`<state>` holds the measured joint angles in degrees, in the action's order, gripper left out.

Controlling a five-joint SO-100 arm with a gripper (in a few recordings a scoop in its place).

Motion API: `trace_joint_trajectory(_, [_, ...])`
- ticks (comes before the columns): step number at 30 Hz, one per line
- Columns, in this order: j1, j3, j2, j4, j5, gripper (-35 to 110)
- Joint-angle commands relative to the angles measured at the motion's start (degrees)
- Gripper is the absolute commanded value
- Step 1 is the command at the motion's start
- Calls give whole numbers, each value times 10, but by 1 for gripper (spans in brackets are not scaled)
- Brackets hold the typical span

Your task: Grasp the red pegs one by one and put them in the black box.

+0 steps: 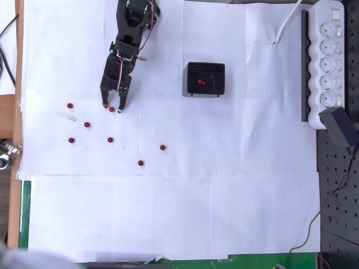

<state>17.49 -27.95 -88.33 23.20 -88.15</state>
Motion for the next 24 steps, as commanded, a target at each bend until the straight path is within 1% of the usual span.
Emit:
trace_joint_trajectory(1, [-7,-18,-9,7,-8,16])
trace_joint_trajectory(17, [-33,-31,-16,9,-13,16])
trace_joint_trajectory(21, [-33,-30,-17,7,-6,15])
trace_joint_trajectory(24, [-32,-21,-17,9,1,10])
